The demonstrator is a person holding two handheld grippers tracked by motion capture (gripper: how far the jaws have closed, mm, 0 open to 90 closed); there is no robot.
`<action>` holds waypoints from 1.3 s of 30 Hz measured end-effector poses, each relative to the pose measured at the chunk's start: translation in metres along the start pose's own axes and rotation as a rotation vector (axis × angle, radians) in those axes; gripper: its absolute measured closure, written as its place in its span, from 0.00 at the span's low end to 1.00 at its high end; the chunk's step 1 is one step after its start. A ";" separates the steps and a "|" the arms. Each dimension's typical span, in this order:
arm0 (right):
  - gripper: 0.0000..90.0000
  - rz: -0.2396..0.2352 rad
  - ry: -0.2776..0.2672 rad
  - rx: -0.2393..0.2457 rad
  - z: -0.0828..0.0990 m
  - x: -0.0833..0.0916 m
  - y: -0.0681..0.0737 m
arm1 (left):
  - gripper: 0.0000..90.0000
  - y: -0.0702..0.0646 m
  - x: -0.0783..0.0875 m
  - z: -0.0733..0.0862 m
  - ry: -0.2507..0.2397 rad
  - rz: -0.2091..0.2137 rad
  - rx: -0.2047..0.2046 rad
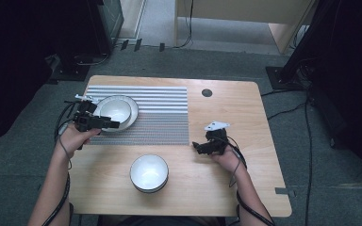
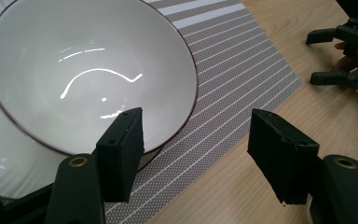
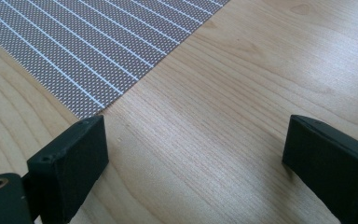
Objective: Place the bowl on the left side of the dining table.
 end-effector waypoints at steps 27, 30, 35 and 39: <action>0.07 0.000 -0.001 0.002 0.000 0.000 0.000 | 0.38 -0.043 -0.042 0.013 0.045 0.100 -0.122; 0.07 0.000 -0.001 0.002 0.000 0.000 0.000 | 0.38 -0.045 -0.046 0.015 0.050 0.107 -0.129; 0.07 0.000 0.000 0.000 0.000 0.000 0.000 | 0.37 -0.048 -0.051 0.018 0.052 0.116 -0.144; 0.07 0.000 0.001 -0.002 0.000 0.000 0.000 | 0.37 -0.050 -0.056 0.022 0.059 0.120 -0.158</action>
Point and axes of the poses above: each handheld gripper's, and its own axes: x roughly backward along the jaws, z roughly out of its underside, y roughly to its left, the point moved 10 cm from there along -x, roughly forward along the jaws, and after that the axes turned 12 degrees about -y, right-handed, at the moved point
